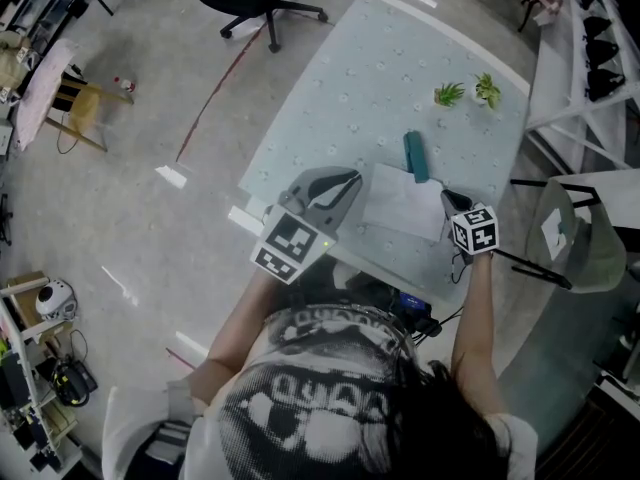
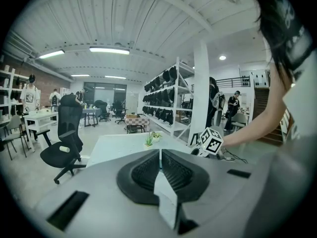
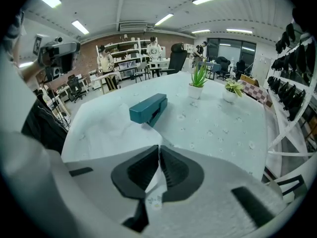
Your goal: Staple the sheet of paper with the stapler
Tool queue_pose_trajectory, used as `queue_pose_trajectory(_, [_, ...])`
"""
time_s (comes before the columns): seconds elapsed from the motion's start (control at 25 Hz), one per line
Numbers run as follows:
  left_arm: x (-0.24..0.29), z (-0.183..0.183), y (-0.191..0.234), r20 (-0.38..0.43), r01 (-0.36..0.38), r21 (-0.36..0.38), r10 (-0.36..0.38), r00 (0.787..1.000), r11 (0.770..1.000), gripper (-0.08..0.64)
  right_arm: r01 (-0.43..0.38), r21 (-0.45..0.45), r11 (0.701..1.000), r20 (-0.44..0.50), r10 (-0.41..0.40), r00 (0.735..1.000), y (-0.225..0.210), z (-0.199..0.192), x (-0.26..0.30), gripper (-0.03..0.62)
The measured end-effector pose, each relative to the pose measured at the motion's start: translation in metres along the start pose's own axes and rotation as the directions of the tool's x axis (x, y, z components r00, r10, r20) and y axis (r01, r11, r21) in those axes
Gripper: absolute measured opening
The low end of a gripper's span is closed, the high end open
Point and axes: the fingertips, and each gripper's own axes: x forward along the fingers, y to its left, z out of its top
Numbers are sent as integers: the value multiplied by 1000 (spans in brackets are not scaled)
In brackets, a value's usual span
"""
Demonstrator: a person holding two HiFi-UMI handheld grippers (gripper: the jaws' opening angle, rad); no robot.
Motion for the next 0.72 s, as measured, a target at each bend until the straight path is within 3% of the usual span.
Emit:
queue_pose_trajectory(0.2, [0,-1,3,-4,-8,-4,8,1000,1000,9,-5,16,1000,-12,5,1000,-8,0,4,31])
queue_pose_trajectory(0.32, [-1,-2,4,-3,-14,-9,14,1000,1000,9,3,43,999,-13,-2,1000,-14,2,2,115])
queue_pose_trajectory(0.52, [-3,-7,6,-6,-20,-20,19,1000,1000,9,16,17,1000,17,-17,1000,-17,24,-8,117])
queue_pose_trajectory(0.72, [-3,-10,6,-7,-20,-32,19,1000,999,10,-103,-43,994,58,106,993,12,65,-7,106])
